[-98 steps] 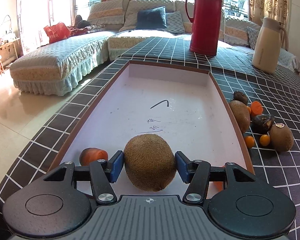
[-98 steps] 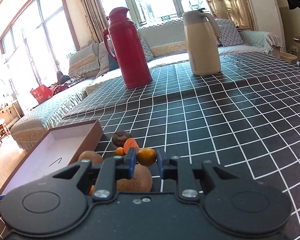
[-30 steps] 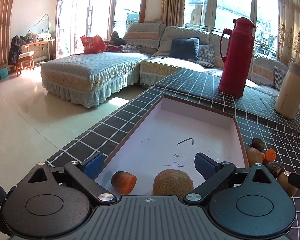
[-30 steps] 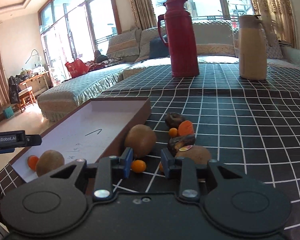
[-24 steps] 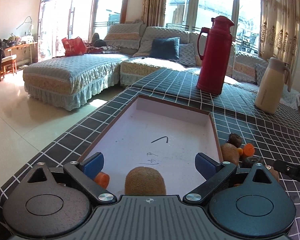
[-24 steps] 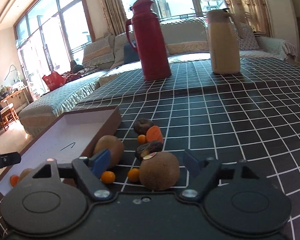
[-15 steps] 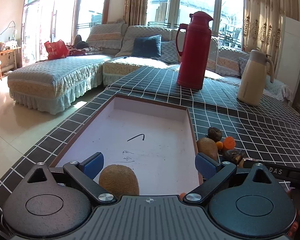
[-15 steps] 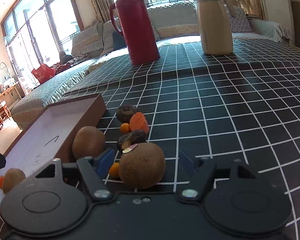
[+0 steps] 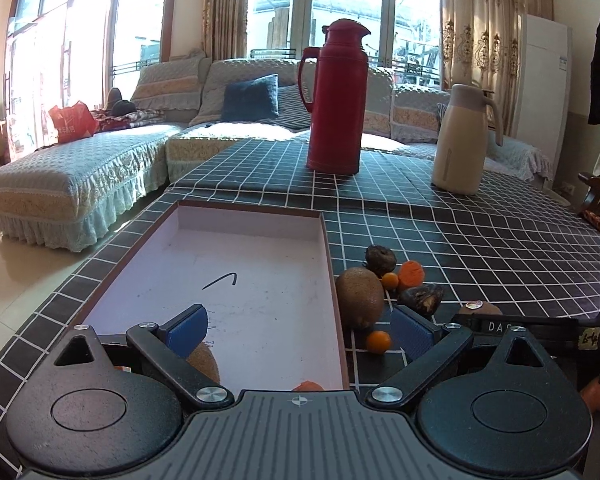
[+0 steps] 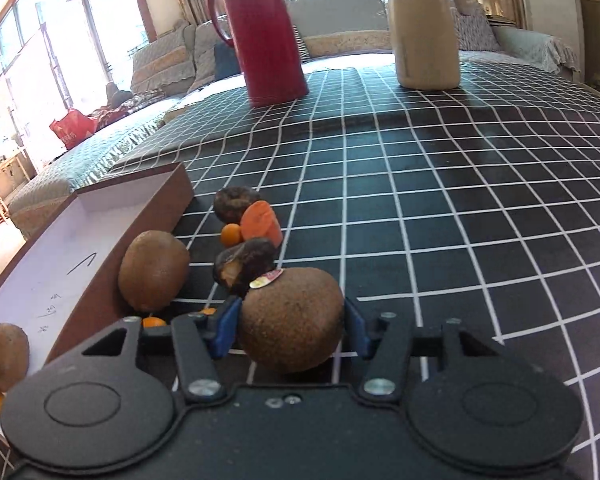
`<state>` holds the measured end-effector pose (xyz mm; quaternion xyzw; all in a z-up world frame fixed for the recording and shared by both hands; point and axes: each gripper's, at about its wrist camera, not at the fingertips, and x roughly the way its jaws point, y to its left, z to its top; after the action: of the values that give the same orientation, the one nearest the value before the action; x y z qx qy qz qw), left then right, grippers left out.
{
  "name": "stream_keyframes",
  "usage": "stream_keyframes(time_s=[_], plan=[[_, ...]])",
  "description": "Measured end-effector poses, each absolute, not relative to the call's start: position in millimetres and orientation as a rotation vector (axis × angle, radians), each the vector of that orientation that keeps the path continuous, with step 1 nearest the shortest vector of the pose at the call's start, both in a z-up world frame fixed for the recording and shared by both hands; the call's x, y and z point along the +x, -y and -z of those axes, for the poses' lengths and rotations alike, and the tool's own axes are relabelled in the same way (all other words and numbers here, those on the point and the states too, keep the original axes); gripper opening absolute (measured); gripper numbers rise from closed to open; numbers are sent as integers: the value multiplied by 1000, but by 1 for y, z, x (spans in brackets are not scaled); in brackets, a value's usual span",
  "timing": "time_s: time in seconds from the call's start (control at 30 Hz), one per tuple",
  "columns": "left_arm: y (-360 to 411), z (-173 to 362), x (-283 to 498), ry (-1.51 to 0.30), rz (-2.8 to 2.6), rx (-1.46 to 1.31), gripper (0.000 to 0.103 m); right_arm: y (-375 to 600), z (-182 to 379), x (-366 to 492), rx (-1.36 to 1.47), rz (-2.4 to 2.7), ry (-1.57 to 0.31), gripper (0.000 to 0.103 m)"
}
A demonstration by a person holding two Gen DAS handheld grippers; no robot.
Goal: Organize fruits
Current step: 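Grasp another kiwi with the right gripper while the left returns to the fruit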
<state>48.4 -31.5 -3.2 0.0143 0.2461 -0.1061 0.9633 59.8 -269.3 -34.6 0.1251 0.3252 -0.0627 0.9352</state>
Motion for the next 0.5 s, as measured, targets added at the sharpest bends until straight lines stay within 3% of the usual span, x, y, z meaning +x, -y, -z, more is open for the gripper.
stream_keyframes(time_s=[0.5], plan=[[114, 1, 37, -457, 392, 204, 97, 317, 32, 40, 329, 256, -671, 55]])
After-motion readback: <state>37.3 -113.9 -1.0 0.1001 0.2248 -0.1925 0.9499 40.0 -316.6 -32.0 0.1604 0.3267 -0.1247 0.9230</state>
